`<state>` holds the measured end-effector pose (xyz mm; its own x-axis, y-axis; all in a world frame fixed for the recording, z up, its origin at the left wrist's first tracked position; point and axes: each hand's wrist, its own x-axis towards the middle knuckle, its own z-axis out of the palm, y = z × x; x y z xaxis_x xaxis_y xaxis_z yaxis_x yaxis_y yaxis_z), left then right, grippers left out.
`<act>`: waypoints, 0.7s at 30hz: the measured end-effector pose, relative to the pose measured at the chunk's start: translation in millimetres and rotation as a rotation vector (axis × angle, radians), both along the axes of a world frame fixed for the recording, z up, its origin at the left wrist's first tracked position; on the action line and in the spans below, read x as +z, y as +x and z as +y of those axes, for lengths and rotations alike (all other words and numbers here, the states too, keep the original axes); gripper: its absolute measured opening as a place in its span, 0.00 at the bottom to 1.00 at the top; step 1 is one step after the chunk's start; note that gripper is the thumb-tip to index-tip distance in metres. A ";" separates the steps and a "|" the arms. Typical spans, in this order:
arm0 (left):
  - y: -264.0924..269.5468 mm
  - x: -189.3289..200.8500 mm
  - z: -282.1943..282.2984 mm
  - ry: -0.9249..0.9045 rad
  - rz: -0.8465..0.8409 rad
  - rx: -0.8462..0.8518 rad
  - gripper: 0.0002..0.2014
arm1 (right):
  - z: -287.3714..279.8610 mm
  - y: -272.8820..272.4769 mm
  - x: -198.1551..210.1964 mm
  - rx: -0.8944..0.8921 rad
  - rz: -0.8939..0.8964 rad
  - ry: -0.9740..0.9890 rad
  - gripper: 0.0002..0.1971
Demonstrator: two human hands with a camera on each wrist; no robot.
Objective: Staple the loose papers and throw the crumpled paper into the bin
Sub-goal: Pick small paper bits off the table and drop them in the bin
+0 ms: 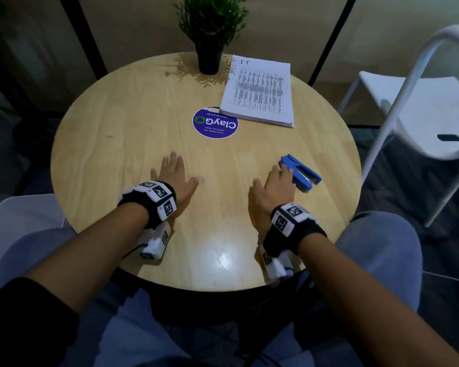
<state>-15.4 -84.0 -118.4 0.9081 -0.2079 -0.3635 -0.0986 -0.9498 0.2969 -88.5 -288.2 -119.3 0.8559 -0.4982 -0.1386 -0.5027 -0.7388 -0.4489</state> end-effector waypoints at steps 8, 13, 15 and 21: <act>-15.2 -8.8 -21.0 0.204 0.055 -0.235 0.37 | 22.6 -1.8 -14.5 0.128 0.355 -0.127 0.44; -18.4 1.1 -35.3 0.168 0.106 -0.328 0.33 | 51.5 8.0 -8.0 0.396 0.341 -0.142 0.36; -12.8 4.3 -30.4 0.083 0.092 -0.318 0.29 | 62.6 13.8 -4.4 0.466 0.334 -0.140 0.35; 7.7 49.0 11.8 -0.467 0.147 0.170 0.11 | 15.6 42.7 54.1 0.559 0.240 0.073 0.12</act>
<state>-7.7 -72.1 -69.5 0.8895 -0.2321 -0.3937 0.1205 -0.7119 0.6918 -45.8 -272.6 -65.2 0.9255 0.0350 -0.3771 -0.1418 -0.8913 -0.4306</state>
